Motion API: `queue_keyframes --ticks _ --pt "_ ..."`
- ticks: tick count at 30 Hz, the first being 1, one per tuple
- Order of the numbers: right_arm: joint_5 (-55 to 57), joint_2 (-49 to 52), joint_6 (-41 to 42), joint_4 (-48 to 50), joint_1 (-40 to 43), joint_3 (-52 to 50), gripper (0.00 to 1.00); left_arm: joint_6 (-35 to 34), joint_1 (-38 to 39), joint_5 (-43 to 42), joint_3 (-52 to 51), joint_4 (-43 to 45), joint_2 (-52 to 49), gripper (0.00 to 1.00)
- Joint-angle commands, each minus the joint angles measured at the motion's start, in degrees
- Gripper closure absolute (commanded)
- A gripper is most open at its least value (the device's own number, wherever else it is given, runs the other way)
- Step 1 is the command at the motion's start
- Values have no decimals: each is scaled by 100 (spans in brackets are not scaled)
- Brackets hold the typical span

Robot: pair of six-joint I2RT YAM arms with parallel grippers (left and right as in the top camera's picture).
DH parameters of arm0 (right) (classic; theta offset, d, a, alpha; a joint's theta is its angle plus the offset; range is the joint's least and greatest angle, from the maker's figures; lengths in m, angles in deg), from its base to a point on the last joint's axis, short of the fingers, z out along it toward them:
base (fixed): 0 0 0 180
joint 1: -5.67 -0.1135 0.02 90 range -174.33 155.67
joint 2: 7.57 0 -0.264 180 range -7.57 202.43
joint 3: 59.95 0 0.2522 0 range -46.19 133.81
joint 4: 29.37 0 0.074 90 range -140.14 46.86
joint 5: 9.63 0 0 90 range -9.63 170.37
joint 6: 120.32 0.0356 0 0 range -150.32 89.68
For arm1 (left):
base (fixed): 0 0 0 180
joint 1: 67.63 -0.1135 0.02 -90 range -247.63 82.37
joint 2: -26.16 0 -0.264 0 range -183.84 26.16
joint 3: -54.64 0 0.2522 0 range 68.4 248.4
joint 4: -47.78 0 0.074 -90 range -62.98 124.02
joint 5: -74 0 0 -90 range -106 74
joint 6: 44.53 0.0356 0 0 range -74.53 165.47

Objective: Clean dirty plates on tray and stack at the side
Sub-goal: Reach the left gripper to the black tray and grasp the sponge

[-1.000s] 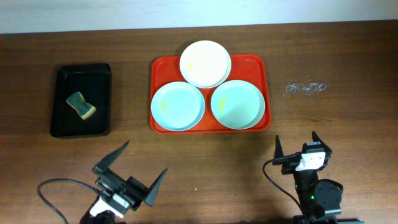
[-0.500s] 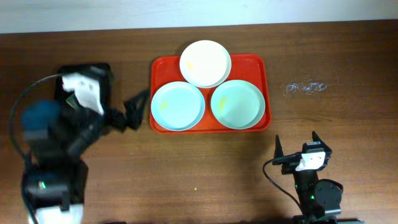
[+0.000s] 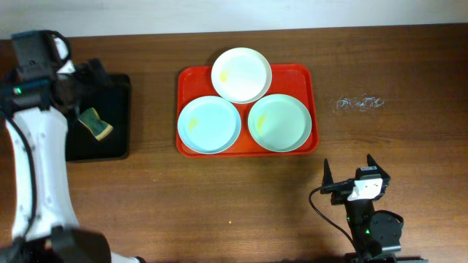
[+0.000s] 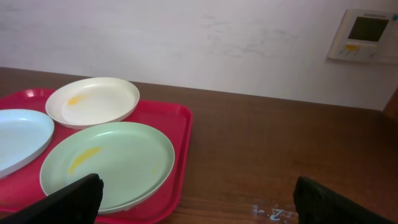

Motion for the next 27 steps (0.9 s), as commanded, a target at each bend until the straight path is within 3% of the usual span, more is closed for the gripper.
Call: queue_keyframes --ticks 1,11,14,17,19,21,23,25,27 --pt "31 -42 -39 -33 -26 -42 1 -264 -487 175 219 160 -866 1" --pt "31 -42 -39 -33 -26 -42 1 -264 -673 181 219 365 -2704 0" --pt "33 -42 -39 -33 -26 -42 1 -264 -673 221 219 481 -3051 11" --pt "31 -42 -39 -33 -26 -42 2 -264 -675 221 216 529 -3228 44" --pt "31 -42 -39 -33 -26 -42 1 -264 -678 221 216 544 -3281 45" --pt "33 -42 -39 -33 -26 -42 2 -264 -678 236 216 568 -3381 40" --pt "31 -42 -39 -33 -26 -42 1 -264 -678 240 214 599 -3523 29" --pt "33 -42 -39 -33 -26 -42 1 -264 -678 238 214 605 -3587 33" --pt "31 -42 -39 -33 -26 -42 1 -262 -678 240 214 634 -3585 50"
